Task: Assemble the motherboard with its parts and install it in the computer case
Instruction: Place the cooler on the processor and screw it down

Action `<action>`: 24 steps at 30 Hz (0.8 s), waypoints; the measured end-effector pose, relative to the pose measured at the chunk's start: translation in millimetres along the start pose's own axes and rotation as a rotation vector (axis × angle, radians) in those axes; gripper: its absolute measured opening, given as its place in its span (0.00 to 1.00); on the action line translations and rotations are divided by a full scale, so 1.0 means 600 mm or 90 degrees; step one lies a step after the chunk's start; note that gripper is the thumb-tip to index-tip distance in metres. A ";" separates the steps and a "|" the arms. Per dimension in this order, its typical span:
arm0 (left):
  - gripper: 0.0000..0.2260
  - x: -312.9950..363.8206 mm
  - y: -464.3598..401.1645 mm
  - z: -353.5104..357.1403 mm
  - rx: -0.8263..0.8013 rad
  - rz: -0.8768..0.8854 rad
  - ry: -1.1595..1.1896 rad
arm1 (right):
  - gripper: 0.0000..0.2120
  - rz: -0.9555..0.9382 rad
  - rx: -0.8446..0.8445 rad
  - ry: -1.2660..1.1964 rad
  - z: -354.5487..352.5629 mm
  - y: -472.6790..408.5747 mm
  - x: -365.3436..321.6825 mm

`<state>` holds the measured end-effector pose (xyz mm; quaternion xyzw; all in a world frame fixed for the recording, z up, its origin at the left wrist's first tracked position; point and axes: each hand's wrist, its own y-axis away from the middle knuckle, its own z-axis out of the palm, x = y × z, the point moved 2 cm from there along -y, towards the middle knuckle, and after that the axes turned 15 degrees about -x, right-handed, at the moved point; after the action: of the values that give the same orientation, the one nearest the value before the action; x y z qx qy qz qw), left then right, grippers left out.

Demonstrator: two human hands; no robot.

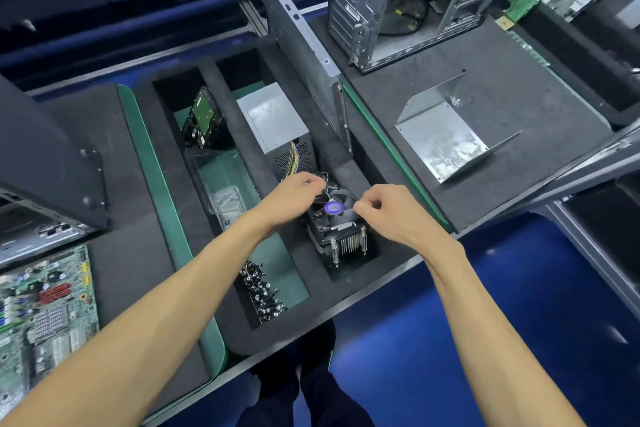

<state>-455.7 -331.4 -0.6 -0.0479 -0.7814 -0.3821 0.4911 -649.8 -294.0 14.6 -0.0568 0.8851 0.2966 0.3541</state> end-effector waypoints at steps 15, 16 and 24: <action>0.17 0.024 -0.006 0.006 0.070 -0.030 -0.107 | 0.16 0.016 -0.084 -0.131 -0.003 0.019 0.016; 0.17 0.024 -0.005 0.004 0.070 -0.030 -0.107 | 0.16 0.013 -0.085 -0.134 -0.005 0.018 0.015; 0.12 0.053 -0.002 -0.050 0.150 0.027 0.053 | 0.17 0.004 -0.067 -0.164 -0.017 0.007 0.022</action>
<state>-450.9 -361.3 31.0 0.0097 -0.7984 -0.2794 0.5334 -667.1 -294.8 13.4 -0.0338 0.8158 0.3485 0.4603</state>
